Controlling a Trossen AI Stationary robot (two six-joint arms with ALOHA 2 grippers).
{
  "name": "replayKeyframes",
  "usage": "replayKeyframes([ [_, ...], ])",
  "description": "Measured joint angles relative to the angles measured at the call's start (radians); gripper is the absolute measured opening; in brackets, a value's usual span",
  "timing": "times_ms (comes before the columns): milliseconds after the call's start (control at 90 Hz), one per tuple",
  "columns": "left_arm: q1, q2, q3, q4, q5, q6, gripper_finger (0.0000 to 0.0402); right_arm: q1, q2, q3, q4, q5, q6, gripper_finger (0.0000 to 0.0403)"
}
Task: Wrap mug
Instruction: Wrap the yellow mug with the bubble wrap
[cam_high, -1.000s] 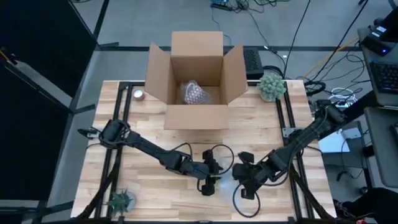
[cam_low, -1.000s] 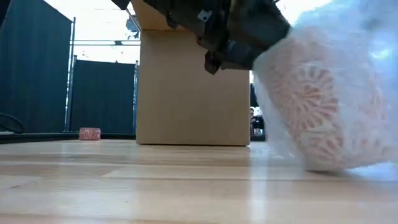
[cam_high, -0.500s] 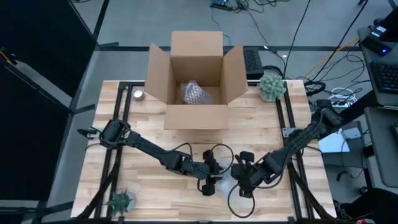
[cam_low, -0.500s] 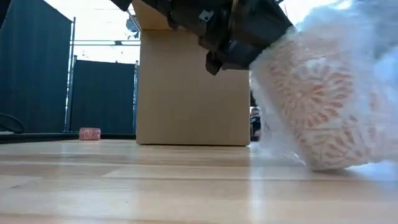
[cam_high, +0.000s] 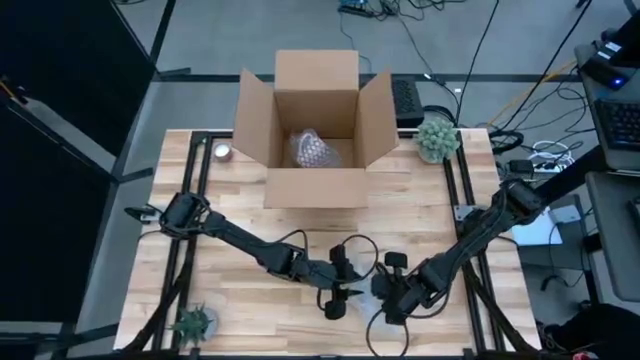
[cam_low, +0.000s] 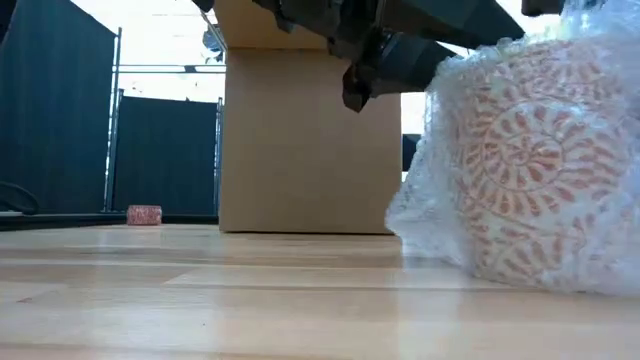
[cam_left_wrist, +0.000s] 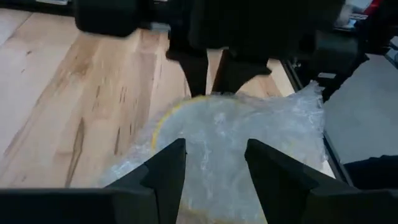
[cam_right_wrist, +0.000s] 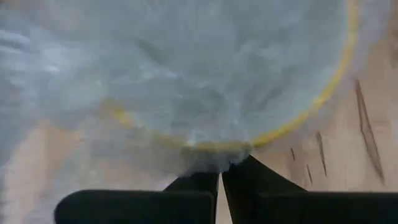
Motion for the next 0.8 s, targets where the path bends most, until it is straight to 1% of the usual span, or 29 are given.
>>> replayKeyframes([
  [78,0.000,0.005,0.000,-0.005,-0.001,0.000,0.0160,-0.019,-0.025,0.021,-0.113,-0.105,-0.012,0.0000],
  [144,0.000,0.005,0.000,-0.008,0.000,0.000,0.0160,-0.029,-0.062,0.053,-0.217,-0.173,0.019,0.0000],
  [233,0.000,0.005,0.001,-0.010,-0.001,0.000,0.0160,-0.030,-0.107,0.081,-0.348,-0.183,0.080,0.0000],
  [289,0.000,0.005,0.001,-0.009,-0.001,0.000,0.0160,-0.030,-0.132,0.091,-0.355,-0.184,0.102,0.0000],
  [367,0.000,0.005,0.001,-0.011,0.000,0.000,0.0160,-0.030,-0.167,0.097,-0.275,-0.167,0.105,0.0002],
  [444,0.000,0.005,0.002,-0.013,-0.001,0.000,0.0160,-0.026,-0.182,0.098,-0.120,-0.109,0.079,0.0011],
  [556,0.000,0.005,0.002,-0.014,-0.001,0.000,0.0160,-0.017,-0.182,0.098,0.096,-0.046,-0.005,0.0044],
  [622,0.001,0.005,0.002,-0.015,-0.001,0.000,0.0160,-0.015,-0.171,0.100,0.192,-0.042,-0.043,0.0070],
  [689,0.000,0.005,0.002,-0.015,-0.001,0.000,0.0160,-0.016,-0.148,0.100,0.229,-0.051,-0.071,0.0095],
  [800,0.000,0.005,0.002,-0.016,-0.002,0.000,0.0160,-0.013,-0.106,0.099,0.190,-0.053,-0.071,0.0128],
])
